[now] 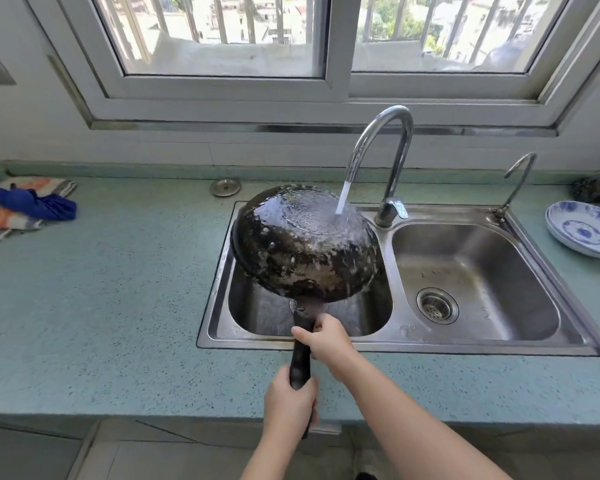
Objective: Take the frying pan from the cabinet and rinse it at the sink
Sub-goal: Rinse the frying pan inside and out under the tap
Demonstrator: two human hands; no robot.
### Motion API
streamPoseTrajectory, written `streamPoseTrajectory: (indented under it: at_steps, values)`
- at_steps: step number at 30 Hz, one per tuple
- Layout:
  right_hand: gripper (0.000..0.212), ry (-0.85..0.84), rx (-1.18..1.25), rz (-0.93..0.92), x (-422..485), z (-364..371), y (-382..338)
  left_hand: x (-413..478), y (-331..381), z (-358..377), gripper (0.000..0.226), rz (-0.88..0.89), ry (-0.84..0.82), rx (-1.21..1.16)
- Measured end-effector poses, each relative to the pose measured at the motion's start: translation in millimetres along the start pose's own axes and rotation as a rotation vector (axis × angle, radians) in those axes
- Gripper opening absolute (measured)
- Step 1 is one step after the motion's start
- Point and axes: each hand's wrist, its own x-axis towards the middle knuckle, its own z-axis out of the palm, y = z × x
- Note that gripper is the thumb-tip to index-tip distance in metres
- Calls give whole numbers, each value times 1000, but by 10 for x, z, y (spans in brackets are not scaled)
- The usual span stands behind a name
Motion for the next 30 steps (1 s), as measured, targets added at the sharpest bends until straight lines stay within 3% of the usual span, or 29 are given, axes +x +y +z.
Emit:
streamPoseTrajectory:
  at_steps: [8, 13, 19, 22, 26, 30]
  values:
    - [17, -100, 135, 29, 2, 97, -79, -26, 89, -114, 15, -18, 83, 106]
    - [15, -177, 275, 112, -16, 75, -111, -32, 122, -183, 3, 33, 134, 293]
    - [16, -248, 462, 141, -65, -18, -30, -45, 159, -156, 7, 73, 143, 383]
    - [12, -273, 512, 146, -93, -67, 4, -52, 211, -127, 3, -41, 70, 243]
    - [12, -277, 545, 168, -102, -122, 40, -81, 240, -128, 11, -276, -172, -249]
    - [16, -310, 601, 159, -97, -142, -12, -101, 310, -150, 17, -256, -147, -298]
